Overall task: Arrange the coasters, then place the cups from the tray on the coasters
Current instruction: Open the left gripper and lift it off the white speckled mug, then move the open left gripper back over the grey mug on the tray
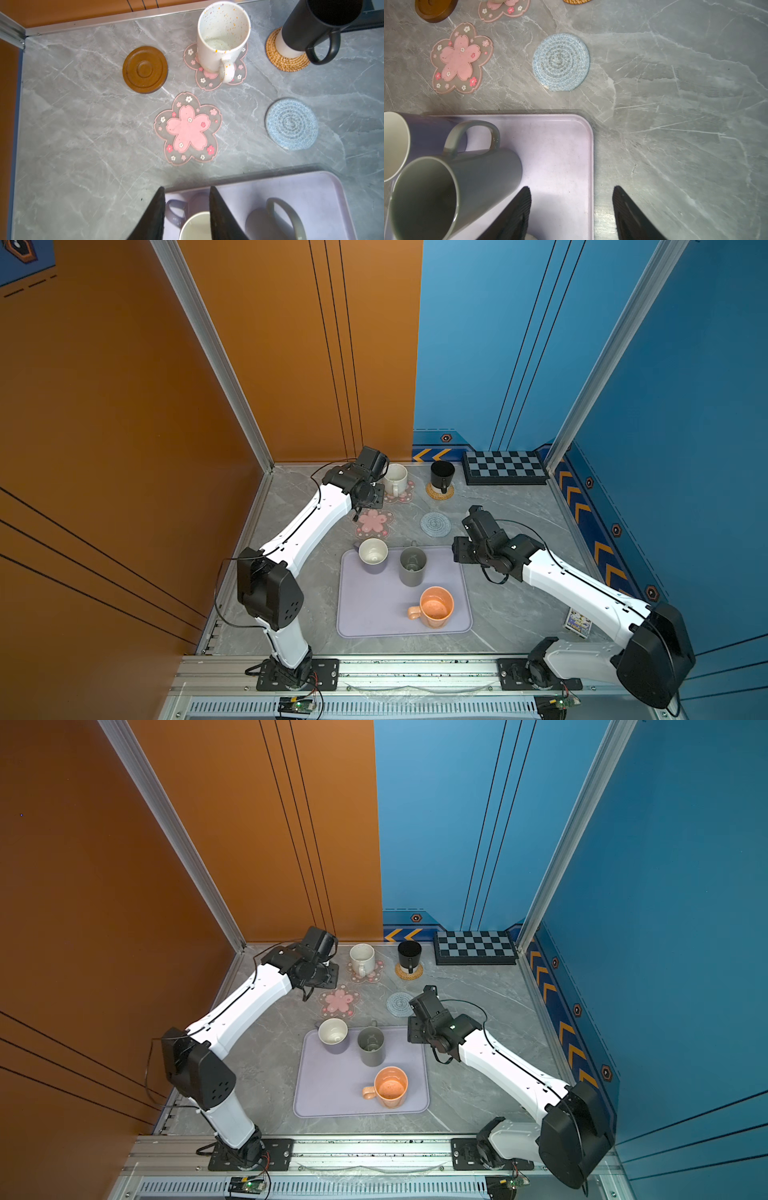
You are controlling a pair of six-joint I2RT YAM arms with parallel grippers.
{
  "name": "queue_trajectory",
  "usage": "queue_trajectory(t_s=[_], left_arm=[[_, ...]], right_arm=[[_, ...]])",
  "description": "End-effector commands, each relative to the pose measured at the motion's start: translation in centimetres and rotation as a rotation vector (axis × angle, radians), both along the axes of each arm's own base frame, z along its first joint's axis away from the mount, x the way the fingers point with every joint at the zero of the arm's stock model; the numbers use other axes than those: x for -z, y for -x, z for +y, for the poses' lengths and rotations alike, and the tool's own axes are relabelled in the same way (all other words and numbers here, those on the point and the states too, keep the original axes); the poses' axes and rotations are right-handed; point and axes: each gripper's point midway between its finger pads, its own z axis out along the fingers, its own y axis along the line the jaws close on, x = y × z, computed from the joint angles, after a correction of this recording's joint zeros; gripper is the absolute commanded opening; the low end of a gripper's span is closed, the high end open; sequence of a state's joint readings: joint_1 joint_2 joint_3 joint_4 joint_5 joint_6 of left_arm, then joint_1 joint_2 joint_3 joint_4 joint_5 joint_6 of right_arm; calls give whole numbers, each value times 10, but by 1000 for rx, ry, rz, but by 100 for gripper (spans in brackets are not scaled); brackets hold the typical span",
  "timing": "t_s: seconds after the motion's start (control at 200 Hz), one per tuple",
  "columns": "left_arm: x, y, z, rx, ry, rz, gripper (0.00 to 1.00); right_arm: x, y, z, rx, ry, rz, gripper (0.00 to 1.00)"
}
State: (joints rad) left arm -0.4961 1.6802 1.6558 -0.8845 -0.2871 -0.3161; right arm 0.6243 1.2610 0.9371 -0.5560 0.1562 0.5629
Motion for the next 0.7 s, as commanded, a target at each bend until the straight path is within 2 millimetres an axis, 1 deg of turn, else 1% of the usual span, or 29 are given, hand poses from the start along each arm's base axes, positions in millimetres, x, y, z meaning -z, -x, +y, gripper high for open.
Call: queue_trajectory(t_s=[0.0, 0.17, 0.285, 0.41, 0.521, 0.696], left_arm=[[10, 26, 20, -45, -87, 7, 36], [20, 58, 41, -80, -128, 6, 36], [18, 73, 48, -100, -95, -7, 36], [12, 83, 46, -80, -53, -19, 36], [7, 88, 45, -71, -35, -32, 36], [11, 99, 43, -80, -3, -26, 36]], right_arm=[[2, 9, -16, 37, 44, -14, 65], [-3, 15, -26, 54, 40, -43, 66], [-10, 17, -27, 51, 30, -57, 66], [-15, 17, -28, 53, 25, -72, 66], [-15, 18, -29, 54, 23, -73, 67], [-12, 22, -26, 44, 9, -58, 67]])
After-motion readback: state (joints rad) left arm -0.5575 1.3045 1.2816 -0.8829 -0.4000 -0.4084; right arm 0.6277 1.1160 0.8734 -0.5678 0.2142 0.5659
